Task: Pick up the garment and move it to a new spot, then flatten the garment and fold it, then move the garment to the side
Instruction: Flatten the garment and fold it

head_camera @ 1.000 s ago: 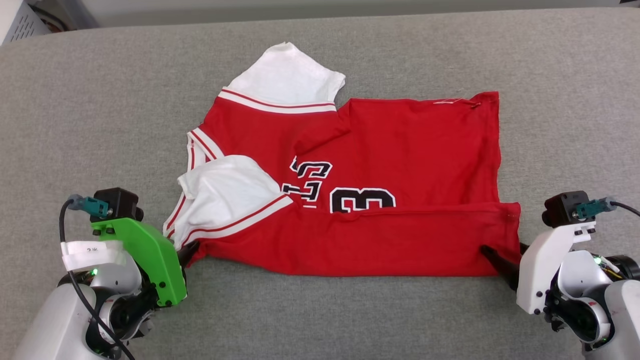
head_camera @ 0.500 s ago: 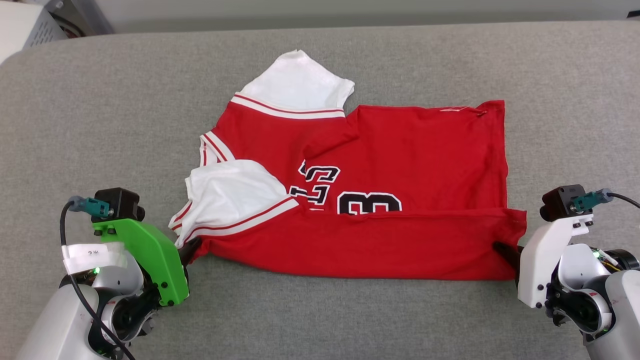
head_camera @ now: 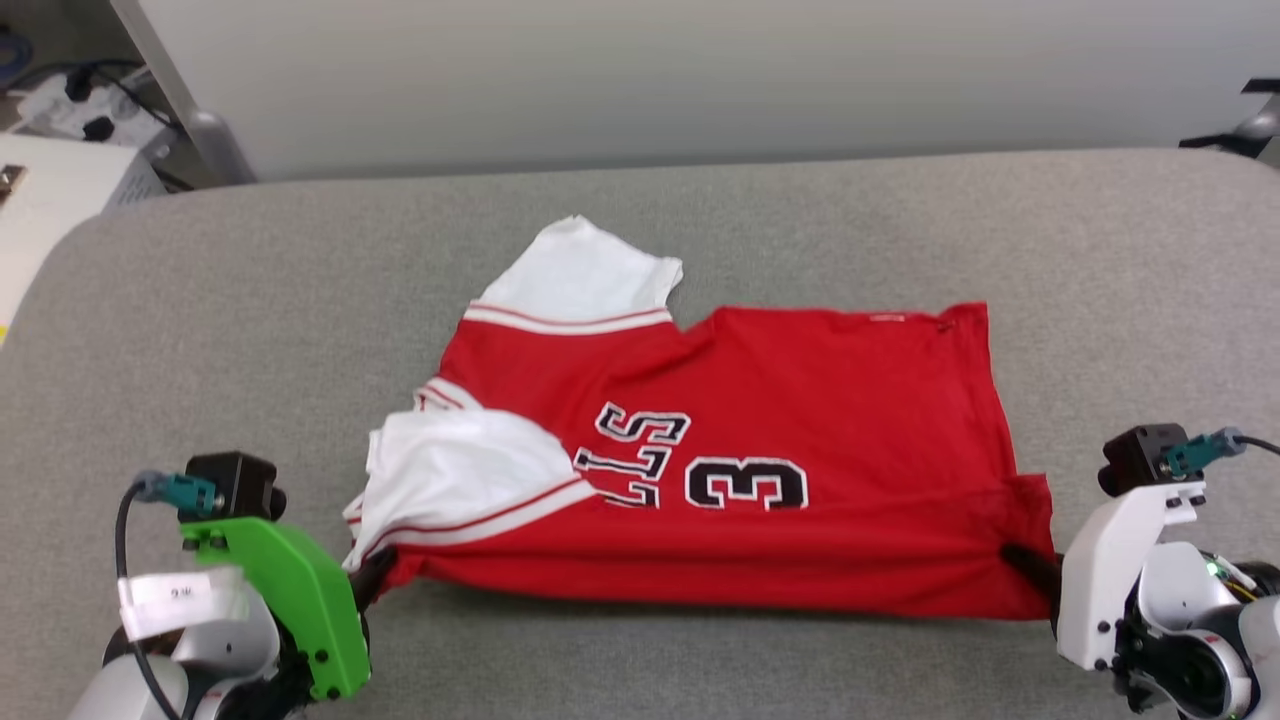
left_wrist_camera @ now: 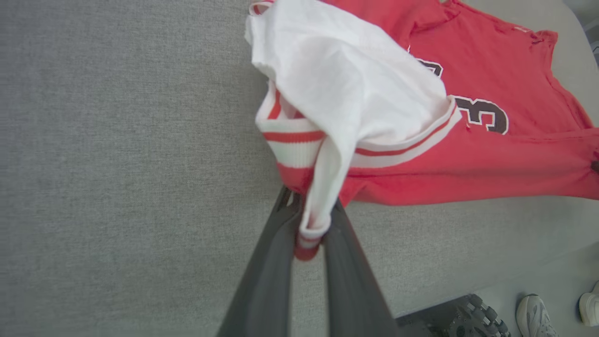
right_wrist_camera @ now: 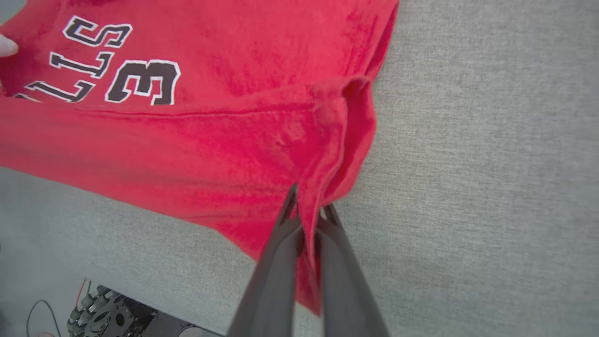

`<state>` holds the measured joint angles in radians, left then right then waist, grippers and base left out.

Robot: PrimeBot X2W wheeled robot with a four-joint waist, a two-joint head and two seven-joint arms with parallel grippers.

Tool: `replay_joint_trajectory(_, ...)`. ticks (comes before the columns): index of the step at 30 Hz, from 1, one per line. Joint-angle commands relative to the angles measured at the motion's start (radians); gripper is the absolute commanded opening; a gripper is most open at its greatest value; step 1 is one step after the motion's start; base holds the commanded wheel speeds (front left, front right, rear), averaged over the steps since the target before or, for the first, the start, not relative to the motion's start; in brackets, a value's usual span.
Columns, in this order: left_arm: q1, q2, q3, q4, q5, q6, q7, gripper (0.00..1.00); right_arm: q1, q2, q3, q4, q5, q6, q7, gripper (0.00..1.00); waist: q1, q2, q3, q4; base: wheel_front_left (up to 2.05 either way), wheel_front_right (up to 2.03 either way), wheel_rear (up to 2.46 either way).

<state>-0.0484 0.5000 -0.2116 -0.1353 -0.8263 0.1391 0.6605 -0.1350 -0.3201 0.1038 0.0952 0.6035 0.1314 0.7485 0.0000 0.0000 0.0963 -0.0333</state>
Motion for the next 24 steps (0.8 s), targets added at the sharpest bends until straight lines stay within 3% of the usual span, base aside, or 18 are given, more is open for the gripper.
replay_joint_trajectory(1,0.034,0.012,0.011,-0.017,0.010,0.012,-0.001,0.00,0.027,-0.004,-0.009,-0.017,0.006,-0.001,0.012,0.00,0.0000,0.0000,-0.057,-0.010,0.00,0.00,0.00)
replay_joint_trajectory(8,0.166,0.011,0.015,-0.065,-0.008,0.052,0.010,0.00,0.136,0.003,-0.056,-0.097,-0.014,-0.001,0.063,0.00,0.0000,0.0000,-0.082,-0.016,0.00,0.00,0.00)
replay_joint_trajectory(16,0.176,-0.061,-0.026,0.035,-0.019,0.027,-0.045,0.00,0.198,0.032,-0.082,-0.083,-0.073,-0.001,0.000,0.00,0.0000,0.0000,-0.053,-0.014,0.00,0.00,0.00)
replay_joint_trajectory(17,0.170,-0.070,-0.028,0.051,-0.023,0.022,-0.050,0.08,0.198,0.035,-0.080,-0.073,-0.077,-0.001,-0.015,0.00,0.0000,0.0000,-0.049,-0.015,0.00,0.00,0.00)
replay_joint_trajectory(18,0.162,-0.078,-0.032,0.073,-0.028,0.016,-0.053,0.23,0.198,0.036,-0.076,-0.060,-0.082,-0.001,-0.037,0.00,0.0000,0.0000,-0.046,-0.015,0.00,0.00,0.00)
replay_joint_trajectory(19,0.157,-0.083,-0.036,0.088,-0.029,0.010,-0.058,0.46,0.198,0.039,-0.074,-0.050,-0.084,-0.001,-0.055,0.27,0.0000,0.0000,-0.044,-0.015,0.00,0.00,0.00)
replay_joint_trajectory(20,0.149,-0.090,-0.037,0.106,-0.031,0.003,-0.066,0.95,0.197,0.042,-0.071,-0.040,-0.085,-0.001,-0.077,0.77,0.0000,0.0000,-0.038,-0.015,0.00,0.00,0.00)
replay_joint_trajectory(21,0.142,-0.095,-0.039,0.120,-0.033,-0.003,-0.072,1.00,0.196,0.041,-0.065,-0.035,-0.089,-0.001,-0.099,1.00,0.0000,0.0000,-0.036,-0.015,0.00,0.00,0.00)
replay_joint_trajectory(24,0.123,-0.105,-0.038,0.158,-0.031,-0.023,-0.101,1.00,0.193,0.044,-0.047,-0.024,-0.093,-0.001,-0.187,1.00,0.0000,0.0000,-0.030,-0.016,0.00,0.00,0.00)
